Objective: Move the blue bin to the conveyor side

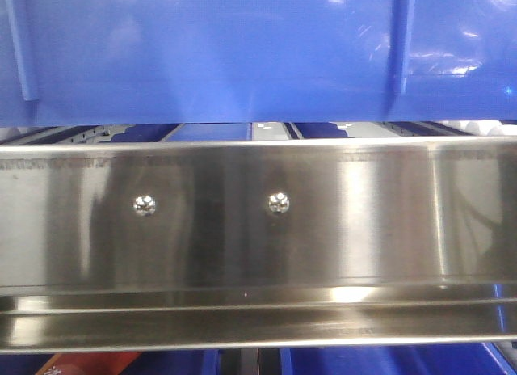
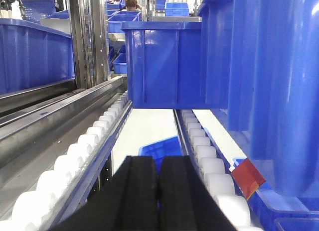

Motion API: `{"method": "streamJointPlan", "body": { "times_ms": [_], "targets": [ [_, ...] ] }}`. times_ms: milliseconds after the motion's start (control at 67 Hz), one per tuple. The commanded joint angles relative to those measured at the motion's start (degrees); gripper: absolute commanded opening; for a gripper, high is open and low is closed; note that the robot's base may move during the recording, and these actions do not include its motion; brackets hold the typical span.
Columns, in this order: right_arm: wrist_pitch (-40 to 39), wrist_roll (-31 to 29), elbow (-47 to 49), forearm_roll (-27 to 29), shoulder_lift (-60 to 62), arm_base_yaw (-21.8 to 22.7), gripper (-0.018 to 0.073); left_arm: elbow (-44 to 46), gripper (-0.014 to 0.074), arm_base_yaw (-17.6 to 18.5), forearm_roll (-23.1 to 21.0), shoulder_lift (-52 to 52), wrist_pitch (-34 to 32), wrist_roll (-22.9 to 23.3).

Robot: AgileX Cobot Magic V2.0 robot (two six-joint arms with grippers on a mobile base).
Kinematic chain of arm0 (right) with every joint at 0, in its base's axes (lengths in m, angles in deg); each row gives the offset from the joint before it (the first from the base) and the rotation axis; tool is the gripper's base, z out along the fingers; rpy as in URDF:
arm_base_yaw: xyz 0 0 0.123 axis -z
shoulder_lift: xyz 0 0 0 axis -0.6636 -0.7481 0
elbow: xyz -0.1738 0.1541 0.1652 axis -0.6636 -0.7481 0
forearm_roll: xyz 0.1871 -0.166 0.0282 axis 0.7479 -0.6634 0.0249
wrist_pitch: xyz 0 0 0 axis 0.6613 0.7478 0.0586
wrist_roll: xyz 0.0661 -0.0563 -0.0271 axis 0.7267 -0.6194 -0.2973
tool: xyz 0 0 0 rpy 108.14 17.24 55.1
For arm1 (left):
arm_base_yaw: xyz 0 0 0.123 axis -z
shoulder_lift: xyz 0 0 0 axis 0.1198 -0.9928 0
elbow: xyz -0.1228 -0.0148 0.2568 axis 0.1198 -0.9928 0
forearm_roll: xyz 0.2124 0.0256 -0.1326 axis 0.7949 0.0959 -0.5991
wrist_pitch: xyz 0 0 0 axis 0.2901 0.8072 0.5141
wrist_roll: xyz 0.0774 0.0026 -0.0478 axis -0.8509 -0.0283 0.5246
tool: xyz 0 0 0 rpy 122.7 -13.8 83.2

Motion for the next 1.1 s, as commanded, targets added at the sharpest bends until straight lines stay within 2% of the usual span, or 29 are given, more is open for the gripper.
{"method": "streamJointPlan", "body": {
  "times_ms": [0,567,776,910,1015,1090],
  "targets": [
    [-1.1,0.0,0.1,-0.6,0.2,-0.2,-0.0079,0.2,-0.0006,0.0,-0.2,0.2,-0.8,0.0],
    [-2.5,0.0,0.1,-0.6,0.2,-0.2,-0.0079,0.2,-0.0006,0.0,-0.2,0.2,-1.3,0.0],
    [-6.0,0.0,0.1,-0.6,0.2,-0.2,-0.0079,0.2,-0.0006,0.0,-0.2,0.2,-6.0,0.0],
    [-7.2,0.0,0.1,-0.6,0.2,-0.2,-0.0079,0.2,-0.0006,0.0,-1.7,0.2,-5.3,0.0],
    [-8.6,0.0,0.1,0.7,0.2,-0.2,-0.0079,0.2,-0.0006,0.0,-4.8,0.2,-6.5,0.0],
    [-5.8,0.0,3.0,1.4,0.2,-0.2,-0.0079,2.4,-0.0006,0.0,-5.0,0.2,-5.4,0.0]
  ]
}}
